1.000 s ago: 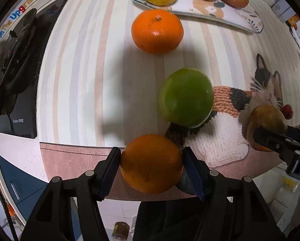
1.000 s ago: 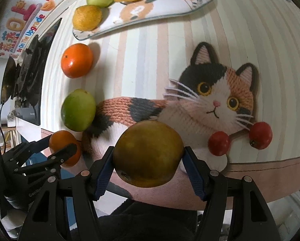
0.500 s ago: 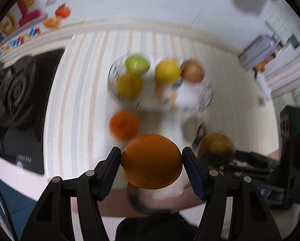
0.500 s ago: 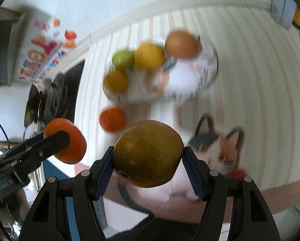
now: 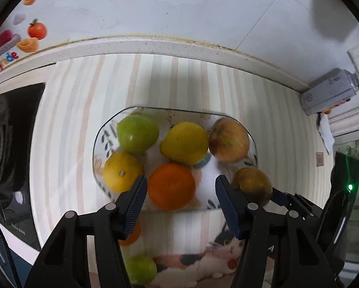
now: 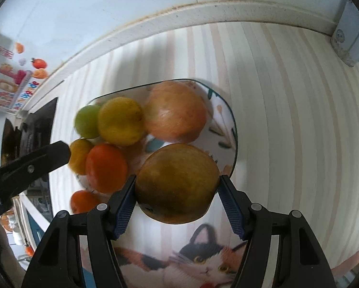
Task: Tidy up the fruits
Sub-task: 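Carry pear and orange onto the deer plate and open both tools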
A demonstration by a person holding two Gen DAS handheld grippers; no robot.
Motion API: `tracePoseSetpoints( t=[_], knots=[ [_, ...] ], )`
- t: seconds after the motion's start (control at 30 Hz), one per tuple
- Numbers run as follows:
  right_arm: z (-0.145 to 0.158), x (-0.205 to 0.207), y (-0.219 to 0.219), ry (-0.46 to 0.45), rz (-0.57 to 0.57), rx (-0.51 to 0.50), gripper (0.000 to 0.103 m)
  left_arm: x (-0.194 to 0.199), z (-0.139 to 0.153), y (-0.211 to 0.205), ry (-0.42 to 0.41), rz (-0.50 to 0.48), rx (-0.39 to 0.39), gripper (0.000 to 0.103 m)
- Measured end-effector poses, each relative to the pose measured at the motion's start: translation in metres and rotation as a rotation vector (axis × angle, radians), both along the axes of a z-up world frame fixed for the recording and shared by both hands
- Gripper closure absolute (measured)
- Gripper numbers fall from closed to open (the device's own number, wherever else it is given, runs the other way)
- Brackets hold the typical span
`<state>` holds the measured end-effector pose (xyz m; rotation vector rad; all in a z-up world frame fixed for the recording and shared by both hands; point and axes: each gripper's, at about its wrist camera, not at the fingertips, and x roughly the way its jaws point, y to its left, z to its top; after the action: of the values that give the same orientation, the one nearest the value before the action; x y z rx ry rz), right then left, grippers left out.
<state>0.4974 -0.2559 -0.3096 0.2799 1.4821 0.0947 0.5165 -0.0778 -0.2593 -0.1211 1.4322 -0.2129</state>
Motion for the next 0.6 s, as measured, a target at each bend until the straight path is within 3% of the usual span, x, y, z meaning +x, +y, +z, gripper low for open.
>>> tracePoseSetpoints(
  t=[0.1,0.3,0.37,0.5,0.57,0.6],
  knots=[
    [-0.014,0.005,0.0,0.017,-0.006,0.006,0.034,0.007,-0.019,-0.005,0.026,-0.015,0.038,0.046],
    [-0.025,0.006,-0.003,0.053,-0.022,0.051,0.032,0.006,-0.039,-0.003,0.068,-0.011,0.043,0.046],
    [-0.022,0.004,-0.008,0.058,-0.029,0.069,0.017,0.004,-0.036,-0.002,0.057,-0.01,0.06,0.046],
    [-0.007,0.0,-0.008,0.052,-0.019,0.037,0.012,-0.003,-0.026,0.002,0.032,-0.011,0.106,0.046],
    [0.001,-0.003,-0.006,0.05,-0.002,-0.027,0.008,-0.007,-0.022,0.007,0.024,-0.006,0.114,0.037],
    [0.006,-0.006,-0.004,0.041,0.009,-0.059,0.008,-0.009,-0.02,0.01,0.021,0.0,0.123,0.027]
  ],
)
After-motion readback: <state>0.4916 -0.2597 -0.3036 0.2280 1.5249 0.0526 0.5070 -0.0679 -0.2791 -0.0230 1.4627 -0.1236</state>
